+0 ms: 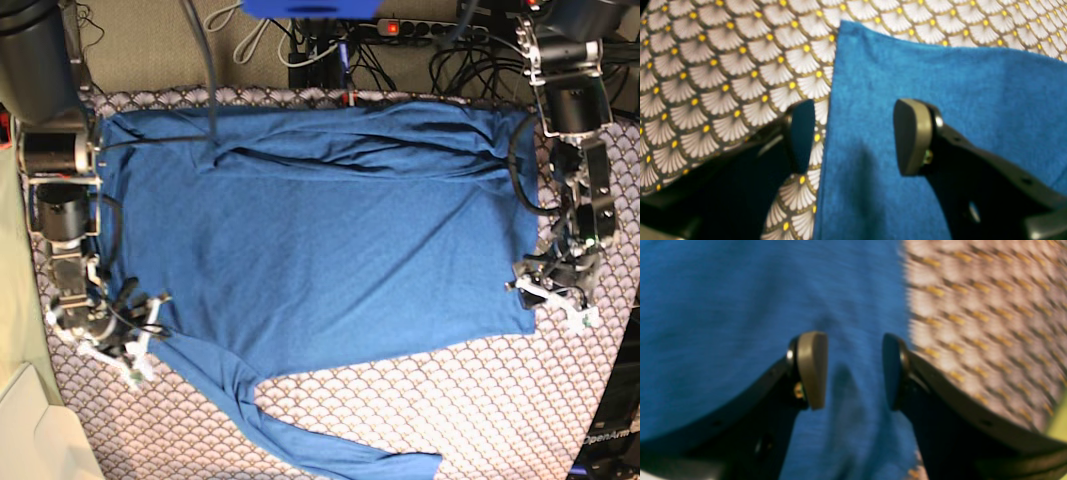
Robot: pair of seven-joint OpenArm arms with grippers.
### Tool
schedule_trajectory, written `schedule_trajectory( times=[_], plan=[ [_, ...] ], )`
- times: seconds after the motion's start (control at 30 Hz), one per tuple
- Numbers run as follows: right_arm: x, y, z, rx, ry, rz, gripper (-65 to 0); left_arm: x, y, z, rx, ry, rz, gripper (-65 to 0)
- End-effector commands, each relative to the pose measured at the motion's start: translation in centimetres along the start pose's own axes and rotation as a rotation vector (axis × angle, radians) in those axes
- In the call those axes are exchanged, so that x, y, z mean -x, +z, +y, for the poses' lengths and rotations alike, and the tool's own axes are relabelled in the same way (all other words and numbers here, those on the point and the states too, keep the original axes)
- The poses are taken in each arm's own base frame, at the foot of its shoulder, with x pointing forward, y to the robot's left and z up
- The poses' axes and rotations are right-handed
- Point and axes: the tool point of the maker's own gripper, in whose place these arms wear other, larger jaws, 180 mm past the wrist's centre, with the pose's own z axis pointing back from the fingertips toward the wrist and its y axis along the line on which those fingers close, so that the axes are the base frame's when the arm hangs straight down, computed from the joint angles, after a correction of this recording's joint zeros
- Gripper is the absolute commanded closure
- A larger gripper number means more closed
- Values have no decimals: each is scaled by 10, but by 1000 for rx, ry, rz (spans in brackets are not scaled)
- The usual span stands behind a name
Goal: Fold the T-shirt properly
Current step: 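Release the collar edge and move both grippers to the shirt's side edges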
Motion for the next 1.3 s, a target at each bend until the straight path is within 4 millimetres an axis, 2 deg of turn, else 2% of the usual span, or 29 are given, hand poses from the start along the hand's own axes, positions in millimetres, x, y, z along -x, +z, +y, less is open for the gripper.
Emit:
schedule_trajectory(
  times=[0.0, 0.07, 0.13, 0.2, 0.43, 0.87, 1.03, 1.17, 1.27],
  plan=[
    [-31, 7, -20, 52, -3, -84, -278, -28, 3, 0, 4, -5, -73, -371],
    [-28, 11, -35, 114, -23, -86, -278, -28, 3, -1, 7, -1, -73, -371],
    [-25, 11, -39, 135, -32, -90, -277, -30, 3, -1, 9, -3, -78, -371],
    [-22, 9, -38, 133, -38, -99, -277, -29, 3, -1, 7, -4, -76, -371],
    [8, -2, -32, 121, -101, -83, -277, -28, 3, 0, 6, -6, -74, -371],
    [9, -4, -30, 119, -106, -97, -277, -29, 3, 1, 4, -2, -76, -371],
    [13, -2, -41, 190, -120, -90, -277, -30, 3, 2, -2, 0, -78, -371],
    [24, -6, -32, 176, -118, -71, -277, -39, 2, 2, -3, 4, -91, -371],
    [31, -7, -27, 169, -119, -58, -271, -29, -7, 10, -18, 24, -67, -371]
  ],
)
